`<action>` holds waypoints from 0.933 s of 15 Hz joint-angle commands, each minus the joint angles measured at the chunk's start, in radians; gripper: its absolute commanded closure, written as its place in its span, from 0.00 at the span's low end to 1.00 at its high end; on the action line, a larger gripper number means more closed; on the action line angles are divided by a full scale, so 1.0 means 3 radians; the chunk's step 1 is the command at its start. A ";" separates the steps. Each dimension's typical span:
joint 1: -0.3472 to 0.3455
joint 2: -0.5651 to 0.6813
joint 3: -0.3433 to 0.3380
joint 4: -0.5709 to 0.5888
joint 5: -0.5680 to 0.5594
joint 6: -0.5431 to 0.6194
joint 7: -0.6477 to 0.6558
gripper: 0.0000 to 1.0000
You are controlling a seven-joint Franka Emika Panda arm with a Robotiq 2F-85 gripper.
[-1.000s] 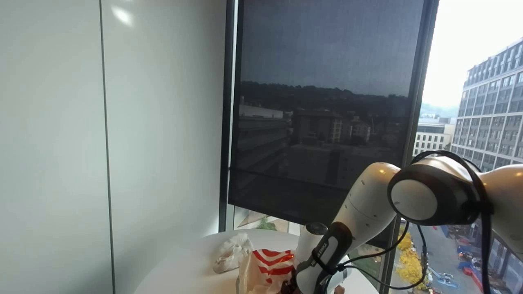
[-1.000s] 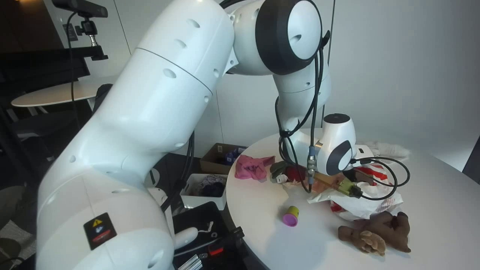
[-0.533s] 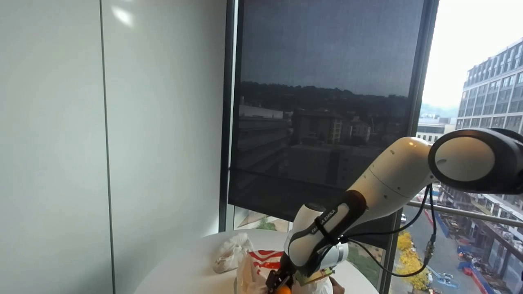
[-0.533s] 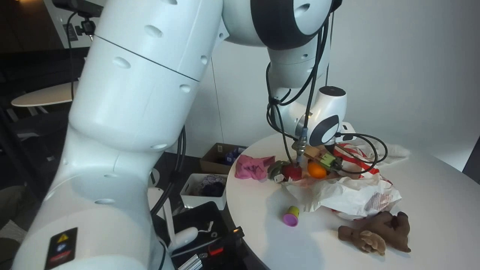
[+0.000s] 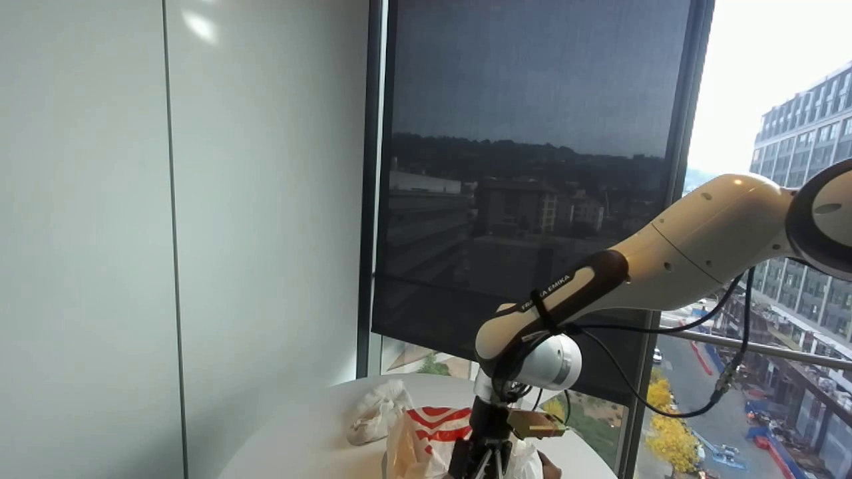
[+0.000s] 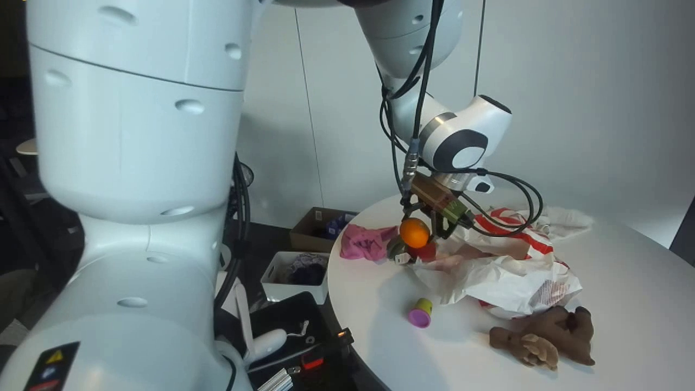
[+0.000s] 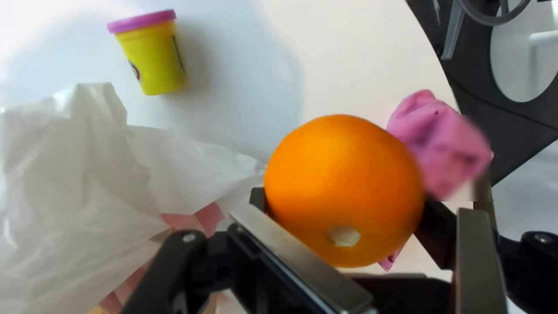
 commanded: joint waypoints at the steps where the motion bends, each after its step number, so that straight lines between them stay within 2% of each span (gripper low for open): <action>1: 0.0318 -0.0430 -0.0408 -0.0293 -0.0144 -0.0274 0.0205 0.43; 5: 0.0513 -0.0390 -0.0805 -0.0405 -0.0468 -0.0195 0.0578 0.43; 7: 0.0594 -0.0250 -0.1004 -0.0420 -0.0730 0.0030 0.0884 0.43; 11: 0.0685 0.0073 -0.1344 -0.0281 -0.1145 0.0172 0.1430 0.43; 14: 0.0698 0.0370 -0.1430 -0.0062 -0.1200 0.0183 0.1507 0.43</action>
